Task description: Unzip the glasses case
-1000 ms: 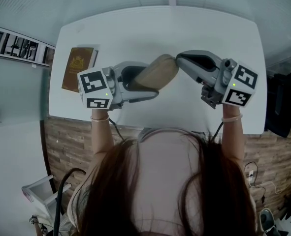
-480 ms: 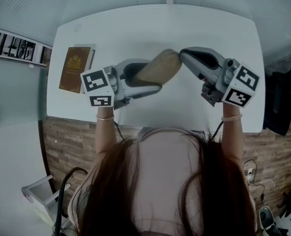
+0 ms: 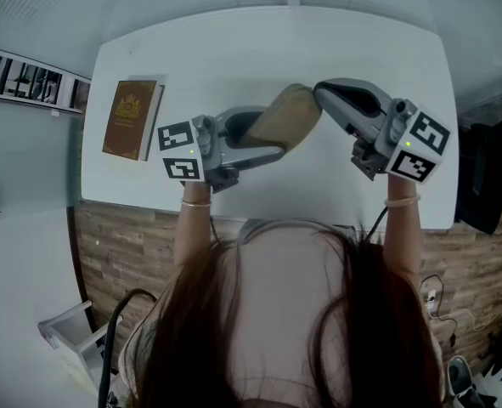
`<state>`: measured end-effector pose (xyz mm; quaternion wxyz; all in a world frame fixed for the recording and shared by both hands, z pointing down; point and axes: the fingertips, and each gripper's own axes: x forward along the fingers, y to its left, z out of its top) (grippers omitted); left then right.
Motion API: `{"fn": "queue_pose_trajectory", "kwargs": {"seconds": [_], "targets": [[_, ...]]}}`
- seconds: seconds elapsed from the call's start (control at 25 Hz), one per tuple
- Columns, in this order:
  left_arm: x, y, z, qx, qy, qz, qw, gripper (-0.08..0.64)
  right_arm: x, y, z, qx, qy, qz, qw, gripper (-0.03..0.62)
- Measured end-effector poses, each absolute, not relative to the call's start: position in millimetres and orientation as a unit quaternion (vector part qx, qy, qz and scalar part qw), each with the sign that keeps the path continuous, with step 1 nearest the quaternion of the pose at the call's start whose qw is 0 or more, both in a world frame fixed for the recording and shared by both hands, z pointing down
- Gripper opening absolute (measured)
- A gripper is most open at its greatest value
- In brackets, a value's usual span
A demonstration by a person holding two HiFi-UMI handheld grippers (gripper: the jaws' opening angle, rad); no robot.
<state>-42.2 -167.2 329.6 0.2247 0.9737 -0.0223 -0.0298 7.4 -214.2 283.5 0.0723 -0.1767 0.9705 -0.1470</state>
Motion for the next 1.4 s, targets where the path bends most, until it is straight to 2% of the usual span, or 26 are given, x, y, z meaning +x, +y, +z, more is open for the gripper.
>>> {"fn": "queue_pose_trajectory", "kwargs": {"seconds": [0.52, 1.4], "targets": [[-46, -167, 328, 0.959, 0.002, -0.097, 0.265, 0.278, 8, -215, 287, -0.175, 0.97, -0.151, 0.069, 0.004], [-54, -174, 325, 0.949, -0.004, -0.138, 0.282, 0.279, 13, -219, 298, -0.183, 0.963, -0.179, 0.081, 0.005]]}}
